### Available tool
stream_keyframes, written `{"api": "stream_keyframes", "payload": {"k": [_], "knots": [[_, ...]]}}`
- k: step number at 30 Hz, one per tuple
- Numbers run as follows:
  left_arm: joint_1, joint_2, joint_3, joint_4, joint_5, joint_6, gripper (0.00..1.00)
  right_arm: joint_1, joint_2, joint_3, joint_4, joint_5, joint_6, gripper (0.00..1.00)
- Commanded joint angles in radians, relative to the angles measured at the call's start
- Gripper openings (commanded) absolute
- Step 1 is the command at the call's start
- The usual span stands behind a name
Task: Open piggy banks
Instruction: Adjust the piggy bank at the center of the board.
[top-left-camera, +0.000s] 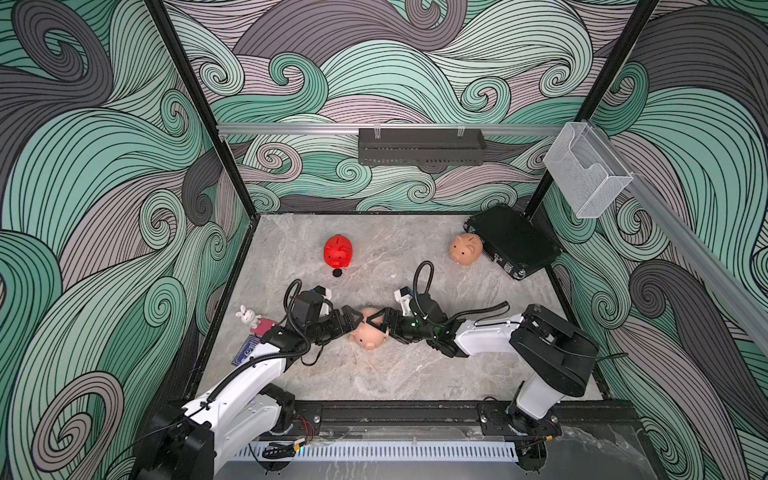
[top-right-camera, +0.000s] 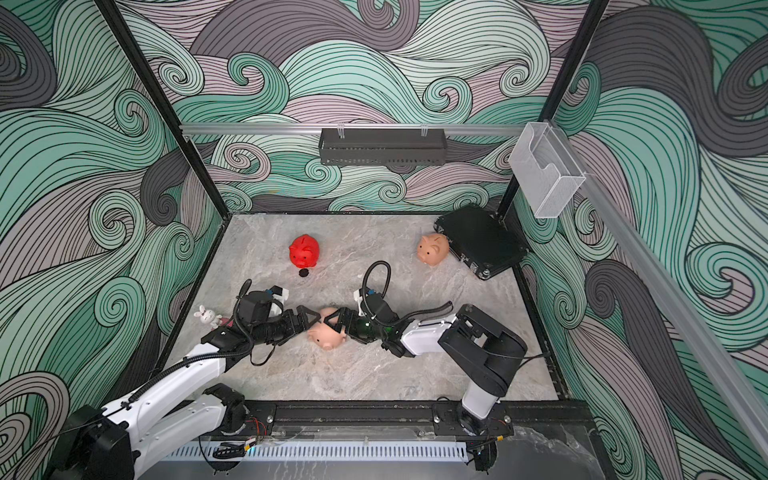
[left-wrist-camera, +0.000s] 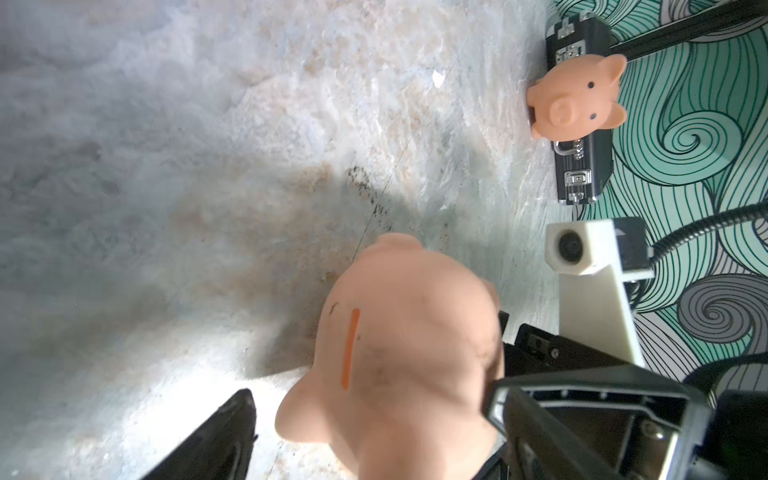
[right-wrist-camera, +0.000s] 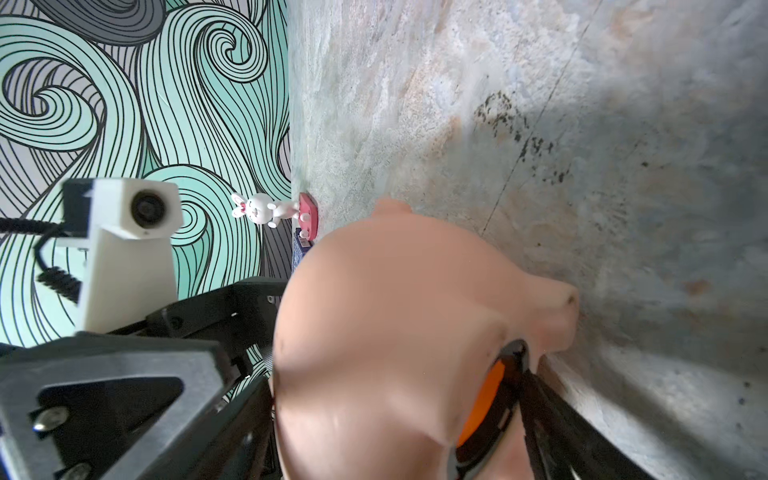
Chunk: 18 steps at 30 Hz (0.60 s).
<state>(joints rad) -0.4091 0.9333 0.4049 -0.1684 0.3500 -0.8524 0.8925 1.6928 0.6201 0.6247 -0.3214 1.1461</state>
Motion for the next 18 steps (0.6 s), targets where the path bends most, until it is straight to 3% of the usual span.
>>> {"api": "stream_keyframes", "payload": {"k": [1, 7, 18], "knots": [[0.003, -0.029, -0.006, 0.008, 0.019, -0.065, 0.92, -0.009, 0.057, -0.059, -0.117, 0.051, 0.026, 0.90], [0.003, -0.022, -0.053, 0.104, 0.051, -0.133, 0.99, -0.009, 0.046, -0.084, -0.117, 0.066, 0.033, 0.90], [-0.001, 0.015, -0.098, 0.235, 0.066, -0.209, 0.99, -0.016, -0.030, -0.138, -0.170, 0.122, 0.021, 0.89]]}}
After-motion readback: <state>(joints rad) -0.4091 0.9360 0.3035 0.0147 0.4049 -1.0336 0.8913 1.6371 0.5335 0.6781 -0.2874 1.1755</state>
